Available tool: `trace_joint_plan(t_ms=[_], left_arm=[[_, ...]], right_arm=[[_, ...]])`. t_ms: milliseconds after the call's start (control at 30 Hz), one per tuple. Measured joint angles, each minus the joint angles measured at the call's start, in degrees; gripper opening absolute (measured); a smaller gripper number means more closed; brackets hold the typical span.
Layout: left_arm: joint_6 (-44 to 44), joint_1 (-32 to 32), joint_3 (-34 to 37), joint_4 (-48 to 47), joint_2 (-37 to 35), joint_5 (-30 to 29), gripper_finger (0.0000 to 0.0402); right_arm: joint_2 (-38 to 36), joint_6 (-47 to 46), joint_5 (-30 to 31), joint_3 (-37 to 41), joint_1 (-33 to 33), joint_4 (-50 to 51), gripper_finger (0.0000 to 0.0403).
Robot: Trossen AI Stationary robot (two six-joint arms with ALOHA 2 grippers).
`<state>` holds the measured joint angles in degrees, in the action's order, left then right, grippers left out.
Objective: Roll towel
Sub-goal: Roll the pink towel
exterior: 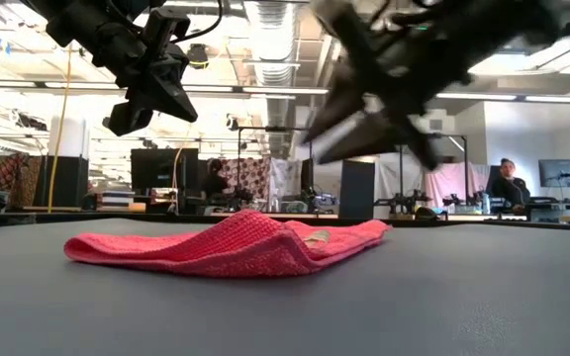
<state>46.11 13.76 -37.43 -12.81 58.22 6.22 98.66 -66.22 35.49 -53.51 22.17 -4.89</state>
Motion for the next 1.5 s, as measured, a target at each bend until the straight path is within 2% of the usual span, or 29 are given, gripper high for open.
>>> trace_joint_plan(t_ms=[133, 200, 600, 833, 933, 1267, 1500], left_arm=[[-0.5, 0.0, 0.0, 0.0, 0.0, -0.9, 0.0000], [-0.5, 0.0, 0.0, 0.1, 0.0, -1.3, 0.0000], [-0.3, -0.1, 0.0, 0.3, 0.0, -1.5, 0.0000], [0.1, -0.3, 0.0, 0.3, 0.0, -1.3, 0.0000], [0.1, -0.3, 0.0, 0.2, 0.0, -1.0, 0.0000], [0.2, -0.3, 0.0, 0.2, 0.0, -0.7, 0.0000], [0.2, -0.3, 0.0, 0.2, 0.0, -0.7, 0.0000]], right_arm=[[-4.0, -7.5, 0.7, 1.6, 1.0, 13.7, 0.0124], [-4.1, -10.6, 0.7, 1.6, 1.3, 17.3, 0.0120], [0.3, -15.7, 1.9, 1.5, -2.0, 16.4, 0.0117], [4.5, -16.9, -2.8, 1.5, -3.4, 14.6, 0.0117], [5.4, -18.3, -3.1, 1.4, -3.6, 14.3, 0.0117], [5.5, -17.2, -3.0, 1.4, -6.1, 14.9, 0.0117], [5.5, -11.7, -3.0, 1.4, -9.6, 14.3, 0.0117]])
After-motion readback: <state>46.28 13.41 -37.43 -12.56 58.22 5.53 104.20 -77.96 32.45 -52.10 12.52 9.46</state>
